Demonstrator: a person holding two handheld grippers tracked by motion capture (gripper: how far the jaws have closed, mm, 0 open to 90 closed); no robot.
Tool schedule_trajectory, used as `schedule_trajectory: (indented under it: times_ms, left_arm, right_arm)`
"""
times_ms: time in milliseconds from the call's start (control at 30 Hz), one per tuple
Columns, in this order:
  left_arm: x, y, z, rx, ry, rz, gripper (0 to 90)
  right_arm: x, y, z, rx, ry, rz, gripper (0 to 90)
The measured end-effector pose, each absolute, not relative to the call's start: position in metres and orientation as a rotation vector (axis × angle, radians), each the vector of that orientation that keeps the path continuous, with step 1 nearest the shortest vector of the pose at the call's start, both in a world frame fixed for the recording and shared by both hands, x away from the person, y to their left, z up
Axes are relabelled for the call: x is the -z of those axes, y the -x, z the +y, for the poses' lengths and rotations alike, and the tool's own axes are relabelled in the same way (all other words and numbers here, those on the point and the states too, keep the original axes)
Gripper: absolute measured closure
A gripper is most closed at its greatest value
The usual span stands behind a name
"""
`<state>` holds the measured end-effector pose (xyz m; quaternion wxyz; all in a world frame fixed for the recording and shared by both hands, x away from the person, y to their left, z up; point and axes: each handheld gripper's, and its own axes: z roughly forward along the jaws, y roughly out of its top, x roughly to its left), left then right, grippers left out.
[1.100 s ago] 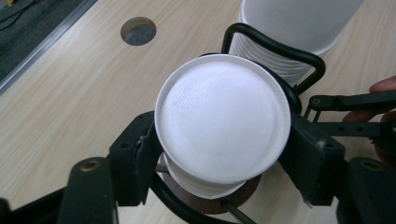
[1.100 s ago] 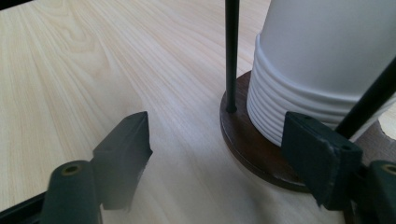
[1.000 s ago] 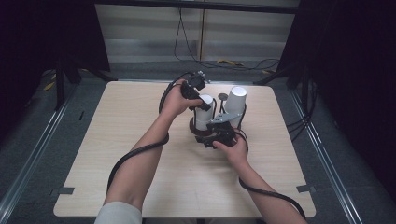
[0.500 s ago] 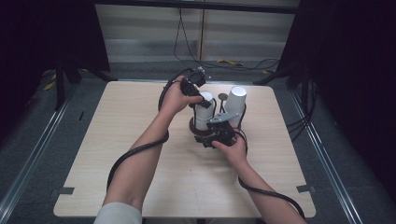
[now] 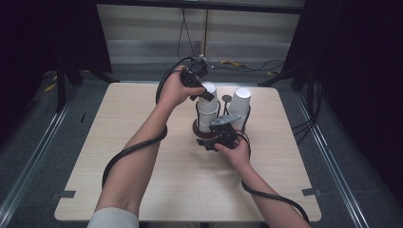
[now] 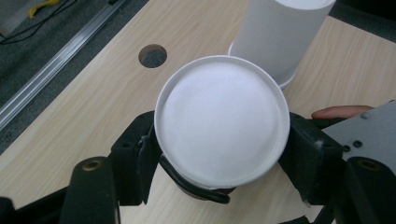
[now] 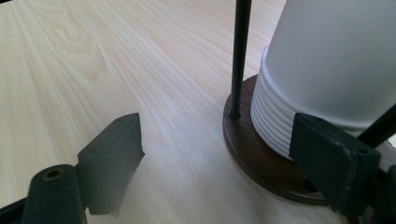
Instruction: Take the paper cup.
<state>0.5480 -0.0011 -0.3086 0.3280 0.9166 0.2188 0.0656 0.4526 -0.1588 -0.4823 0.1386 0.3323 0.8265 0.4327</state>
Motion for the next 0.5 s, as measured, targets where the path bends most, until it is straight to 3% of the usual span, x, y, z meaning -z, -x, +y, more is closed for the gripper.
schedule_trajectory:
  times_ms: [500]
  left_arm:
    - [0.276, -0.54, 0.009, -0.181, -2.363, 0.565, 33.5]
  right_arm:
    - [0.484, -0.452, -0.16, -1.259, -0.971, 2.401, 16.5]
